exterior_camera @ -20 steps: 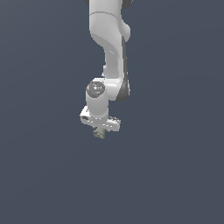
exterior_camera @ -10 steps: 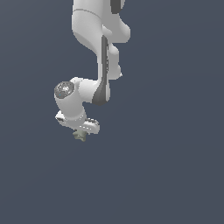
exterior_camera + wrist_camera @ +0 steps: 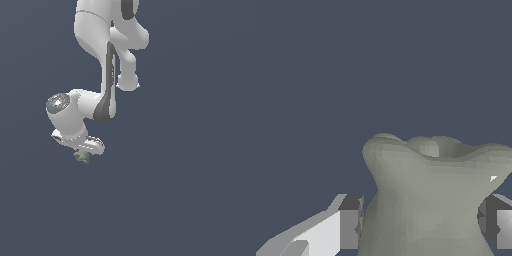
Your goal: Pick up the object and move it to a goal position.
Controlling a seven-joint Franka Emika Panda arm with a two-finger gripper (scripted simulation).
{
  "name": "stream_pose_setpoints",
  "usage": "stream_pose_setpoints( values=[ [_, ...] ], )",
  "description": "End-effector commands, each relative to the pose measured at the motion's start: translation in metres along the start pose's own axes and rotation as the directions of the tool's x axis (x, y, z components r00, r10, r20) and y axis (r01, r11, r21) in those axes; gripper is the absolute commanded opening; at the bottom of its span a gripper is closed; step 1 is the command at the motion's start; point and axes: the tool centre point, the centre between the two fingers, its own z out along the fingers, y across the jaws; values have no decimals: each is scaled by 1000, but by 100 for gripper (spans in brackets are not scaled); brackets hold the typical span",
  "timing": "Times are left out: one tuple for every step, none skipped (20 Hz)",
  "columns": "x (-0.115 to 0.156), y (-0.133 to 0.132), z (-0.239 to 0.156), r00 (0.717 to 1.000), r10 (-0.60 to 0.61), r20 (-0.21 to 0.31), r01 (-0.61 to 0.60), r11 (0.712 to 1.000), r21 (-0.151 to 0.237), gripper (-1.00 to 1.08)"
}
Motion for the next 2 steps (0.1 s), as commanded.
stream_pose_setpoints(
  values=[
    [1, 0, 0, 1000, -1, 0, 1, 1000, 0, -100],
    [1, 0, 0, 1000, -1, 0, 1, 1000, 0, -100]
  ],
)
